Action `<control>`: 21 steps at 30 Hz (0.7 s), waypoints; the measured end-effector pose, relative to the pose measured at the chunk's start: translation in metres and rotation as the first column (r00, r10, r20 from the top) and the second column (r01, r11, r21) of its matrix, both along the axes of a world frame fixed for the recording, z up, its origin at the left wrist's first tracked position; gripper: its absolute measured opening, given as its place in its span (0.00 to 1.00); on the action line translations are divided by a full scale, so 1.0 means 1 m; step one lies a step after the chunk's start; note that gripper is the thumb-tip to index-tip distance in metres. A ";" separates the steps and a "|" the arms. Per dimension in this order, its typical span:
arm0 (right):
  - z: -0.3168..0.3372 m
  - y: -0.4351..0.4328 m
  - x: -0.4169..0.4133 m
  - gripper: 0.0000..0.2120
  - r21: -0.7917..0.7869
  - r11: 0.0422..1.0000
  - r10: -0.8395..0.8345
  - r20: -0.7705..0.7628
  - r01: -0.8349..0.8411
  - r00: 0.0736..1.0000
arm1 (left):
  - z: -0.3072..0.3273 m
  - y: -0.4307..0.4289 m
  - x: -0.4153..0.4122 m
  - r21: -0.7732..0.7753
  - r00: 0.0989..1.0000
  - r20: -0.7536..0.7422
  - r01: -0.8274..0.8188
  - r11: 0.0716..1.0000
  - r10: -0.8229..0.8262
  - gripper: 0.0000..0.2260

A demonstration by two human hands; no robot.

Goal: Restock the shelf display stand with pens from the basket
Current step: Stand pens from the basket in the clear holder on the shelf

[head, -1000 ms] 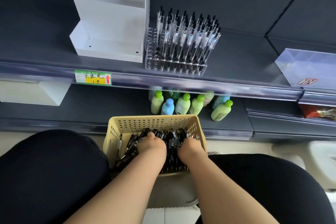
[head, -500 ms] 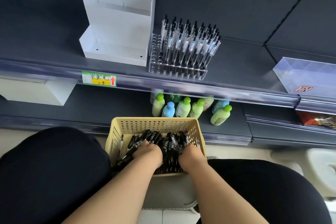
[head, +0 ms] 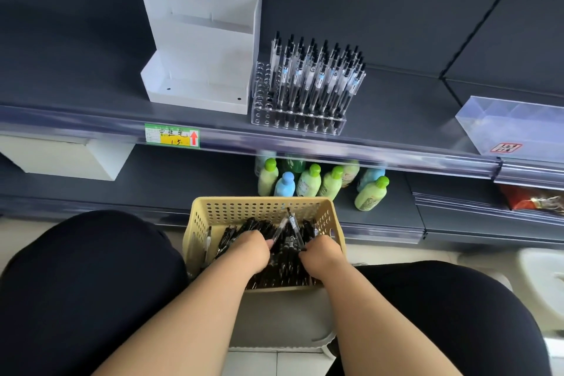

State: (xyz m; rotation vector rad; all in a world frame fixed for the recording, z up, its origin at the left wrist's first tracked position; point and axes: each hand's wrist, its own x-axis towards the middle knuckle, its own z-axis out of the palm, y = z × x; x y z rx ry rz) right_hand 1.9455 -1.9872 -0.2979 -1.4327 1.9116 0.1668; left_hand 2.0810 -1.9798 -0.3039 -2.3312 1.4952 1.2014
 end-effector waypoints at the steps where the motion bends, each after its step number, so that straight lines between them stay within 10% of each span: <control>1: 0.003 0.001 0.000 0.05 -0.002 1.000 0.006 0.030 -0.006 1.000 | 0.003 0.001 0.003 -0.044 0.998 -0.050 -0.029 0.999 0.027 0.19; 8: 0.028 0.020 0.011 0.09 -0.171 0.979 -0.056 0.294 0.110 0.954 | 0.031 0.034 0.019 -0.290 0.893 -0.446 -0.211 0.933 0.063 0.14; 21: 0.087 0.032 0.029 0.02 -0.585 0.787 0.102 0.436 0.195 0.894 | 0.105 0.039 0.031 -0.533 0.799 -0.599 -0.439 0.723 0.043 0.09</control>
